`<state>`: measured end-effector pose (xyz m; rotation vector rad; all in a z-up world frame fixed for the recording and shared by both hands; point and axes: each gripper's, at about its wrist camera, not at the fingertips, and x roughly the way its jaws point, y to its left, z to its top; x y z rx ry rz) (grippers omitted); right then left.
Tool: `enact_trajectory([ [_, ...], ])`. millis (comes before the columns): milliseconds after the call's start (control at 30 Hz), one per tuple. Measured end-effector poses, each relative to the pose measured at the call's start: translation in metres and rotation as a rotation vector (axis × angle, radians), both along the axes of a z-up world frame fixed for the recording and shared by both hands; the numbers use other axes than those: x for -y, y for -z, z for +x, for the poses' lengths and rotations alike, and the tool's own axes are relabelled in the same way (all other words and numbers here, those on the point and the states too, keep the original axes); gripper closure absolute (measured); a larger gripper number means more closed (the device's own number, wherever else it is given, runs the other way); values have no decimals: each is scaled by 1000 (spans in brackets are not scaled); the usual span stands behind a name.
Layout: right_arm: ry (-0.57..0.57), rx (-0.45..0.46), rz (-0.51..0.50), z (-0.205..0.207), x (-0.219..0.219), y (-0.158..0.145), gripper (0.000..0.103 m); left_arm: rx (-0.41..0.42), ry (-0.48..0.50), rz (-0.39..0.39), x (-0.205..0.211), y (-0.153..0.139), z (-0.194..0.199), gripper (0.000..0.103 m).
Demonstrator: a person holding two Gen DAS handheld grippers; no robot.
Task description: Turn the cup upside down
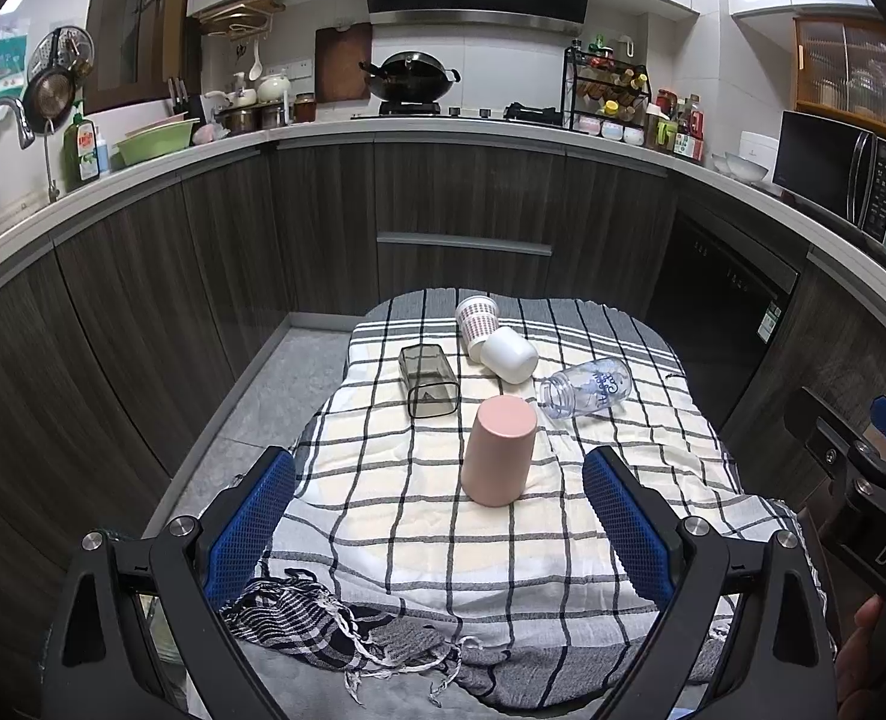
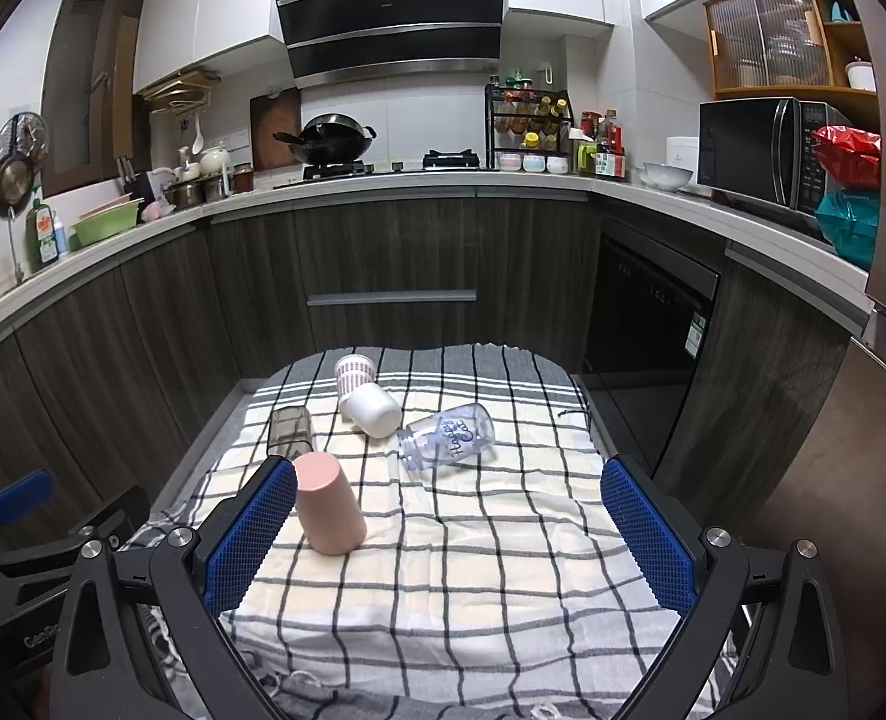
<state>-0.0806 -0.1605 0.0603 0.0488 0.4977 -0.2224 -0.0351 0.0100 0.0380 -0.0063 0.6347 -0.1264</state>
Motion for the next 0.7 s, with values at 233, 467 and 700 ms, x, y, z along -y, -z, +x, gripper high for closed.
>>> enact_trajectory([
  [233,-1,6,3,-1,-2,1,1,8,0,2,0,-1,-1,5],
  [467,-1,7,4,-1,0,0,1,37,-11,12,1,-5,-4,5],
  [700,-1,11,5,-1,-4,-2,1,49,-7,7,2,-4,-6,5],
])
